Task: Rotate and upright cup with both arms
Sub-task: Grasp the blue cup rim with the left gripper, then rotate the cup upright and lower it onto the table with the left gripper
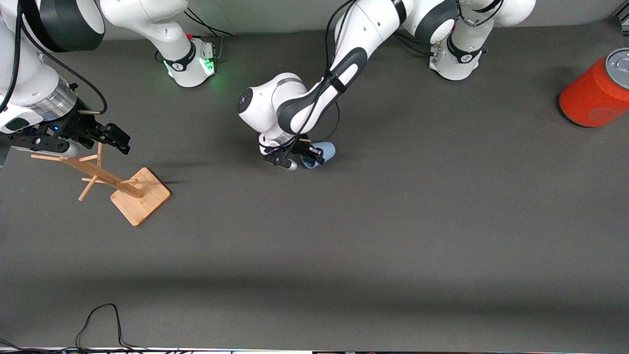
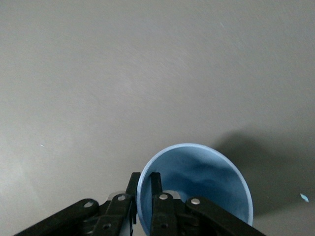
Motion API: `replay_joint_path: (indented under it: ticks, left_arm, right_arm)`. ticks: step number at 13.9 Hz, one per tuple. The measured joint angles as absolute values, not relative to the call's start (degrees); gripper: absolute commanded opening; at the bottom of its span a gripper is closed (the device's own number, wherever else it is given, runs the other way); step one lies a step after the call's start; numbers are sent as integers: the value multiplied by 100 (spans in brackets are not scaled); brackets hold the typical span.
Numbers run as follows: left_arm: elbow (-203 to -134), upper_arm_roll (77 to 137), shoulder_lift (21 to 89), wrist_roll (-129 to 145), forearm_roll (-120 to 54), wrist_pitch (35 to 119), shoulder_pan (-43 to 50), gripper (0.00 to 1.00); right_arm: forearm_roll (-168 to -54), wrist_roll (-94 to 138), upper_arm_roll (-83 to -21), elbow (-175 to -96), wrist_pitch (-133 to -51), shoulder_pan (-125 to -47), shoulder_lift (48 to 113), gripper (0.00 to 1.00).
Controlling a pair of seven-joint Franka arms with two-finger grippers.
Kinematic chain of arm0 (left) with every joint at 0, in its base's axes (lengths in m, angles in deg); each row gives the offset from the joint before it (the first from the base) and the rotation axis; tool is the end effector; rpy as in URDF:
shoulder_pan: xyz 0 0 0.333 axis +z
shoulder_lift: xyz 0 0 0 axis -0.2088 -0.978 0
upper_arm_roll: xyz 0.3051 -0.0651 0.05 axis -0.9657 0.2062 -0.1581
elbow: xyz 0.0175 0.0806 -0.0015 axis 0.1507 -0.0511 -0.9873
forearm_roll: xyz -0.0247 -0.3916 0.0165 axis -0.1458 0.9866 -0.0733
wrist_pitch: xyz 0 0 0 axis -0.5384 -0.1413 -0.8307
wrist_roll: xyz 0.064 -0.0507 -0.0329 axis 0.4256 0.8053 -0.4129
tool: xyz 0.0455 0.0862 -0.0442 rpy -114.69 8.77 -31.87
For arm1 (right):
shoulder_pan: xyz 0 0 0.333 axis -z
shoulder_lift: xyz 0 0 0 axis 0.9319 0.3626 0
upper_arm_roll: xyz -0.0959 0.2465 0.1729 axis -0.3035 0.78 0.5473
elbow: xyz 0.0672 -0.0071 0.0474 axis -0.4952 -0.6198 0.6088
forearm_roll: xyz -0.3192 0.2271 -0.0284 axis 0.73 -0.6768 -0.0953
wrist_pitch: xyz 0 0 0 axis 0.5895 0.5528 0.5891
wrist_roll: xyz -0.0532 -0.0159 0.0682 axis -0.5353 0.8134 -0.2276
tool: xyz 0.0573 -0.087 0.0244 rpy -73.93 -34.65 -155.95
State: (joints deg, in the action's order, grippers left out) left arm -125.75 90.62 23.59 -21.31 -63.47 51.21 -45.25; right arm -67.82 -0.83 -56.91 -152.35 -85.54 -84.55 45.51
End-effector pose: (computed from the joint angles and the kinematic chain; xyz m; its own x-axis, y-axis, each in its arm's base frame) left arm 0.4198 -0.6087 0.2276 0.8942 -0.4300 -0.1247 -0.4337 -0.7628 -0.4797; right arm 0.5069 0.0360 0.5425 0.9798 -0.1783 0.0900 -0.1828 -0.9822 0.0437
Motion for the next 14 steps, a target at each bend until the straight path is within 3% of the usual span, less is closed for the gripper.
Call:
replay_joint_path:
  ticks: [4,9,11,14]
  left_arm:
    - [-12403,9045,2858,-2124,-6110,5123,-3706,0]
    - [-12617,9053,4017,-1998,-4941,5462,-2450,0]
    - [-13452,9057,4528,-1997,-4855,6129,-2327,0]
    - [-15206,9090,5077,-2253,-4843,7782,-2360,0]
  right_arm:
    - [-6782,-83,-5682,-15239,-8602,-8455,4557,100]
    - [-6782,-83,-5677,-15239,-8616,-8454,4557,100]
    - [-6782,-83,-5677,-15240,-8618,-8451,4557,100]
    - [-6781,-83,-5376,-15250,-8618,-8146,4557,100]
